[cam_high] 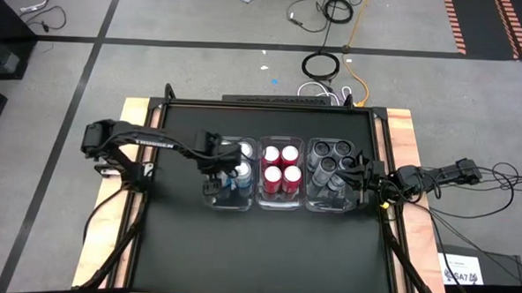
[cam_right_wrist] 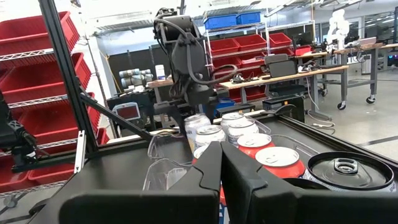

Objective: Sort soda cans
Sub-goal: Put the blue-white soda can into the left transparent bin

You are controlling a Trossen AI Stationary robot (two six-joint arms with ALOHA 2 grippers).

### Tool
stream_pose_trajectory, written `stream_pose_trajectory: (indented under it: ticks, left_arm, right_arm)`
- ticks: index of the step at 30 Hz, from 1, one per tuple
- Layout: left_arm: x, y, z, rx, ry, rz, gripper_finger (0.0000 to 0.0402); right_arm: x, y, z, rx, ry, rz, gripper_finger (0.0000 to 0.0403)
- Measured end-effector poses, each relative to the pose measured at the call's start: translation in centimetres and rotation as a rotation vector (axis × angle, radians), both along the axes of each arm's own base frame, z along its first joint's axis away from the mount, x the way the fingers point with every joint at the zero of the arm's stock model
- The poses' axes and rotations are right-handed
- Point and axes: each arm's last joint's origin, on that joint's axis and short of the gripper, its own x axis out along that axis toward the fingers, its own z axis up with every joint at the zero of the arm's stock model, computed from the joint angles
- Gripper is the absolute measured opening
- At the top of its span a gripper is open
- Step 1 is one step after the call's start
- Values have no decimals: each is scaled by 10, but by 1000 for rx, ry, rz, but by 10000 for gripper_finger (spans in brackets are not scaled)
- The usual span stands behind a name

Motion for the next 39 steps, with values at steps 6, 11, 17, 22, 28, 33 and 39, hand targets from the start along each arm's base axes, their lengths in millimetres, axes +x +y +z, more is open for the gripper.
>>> stream_pose_trajectory:
  ticks: [6, 11, 17, 22, 28, 33, 39]
  left_arm:
    - [4, 5, -8, 7, 28, -6, 318]
    - [15, 7, -1, 24, 5, -24, 325]
    - [24, 11, 3, 21, 12, -16, 326]
    - [24, 11, -2, 14, 55, -24, 327]
    - [23, 11, -4, 11, 80, -37, 327]
    - [24, 11, -4, 22, 69, -36, 327]
    - [24, 11, -4, 2, 68, -36, 328]
  right_arm:
    - [0, 0, 0, 0, 0, 0, 0]
    - [0, 0, 0, 0, 0, 0, 0]
    - [0, 0, 0, 0, 0, 0, 0]
    - [0, 0, 0, 0, 0, 0, 0]
    - [0, 0, 0, 0, 0, 0, 0]
    - [0, 0, 0, 0, 0, 0, 0]
    - [0, 0, 0, 0, 0, 0, 0]
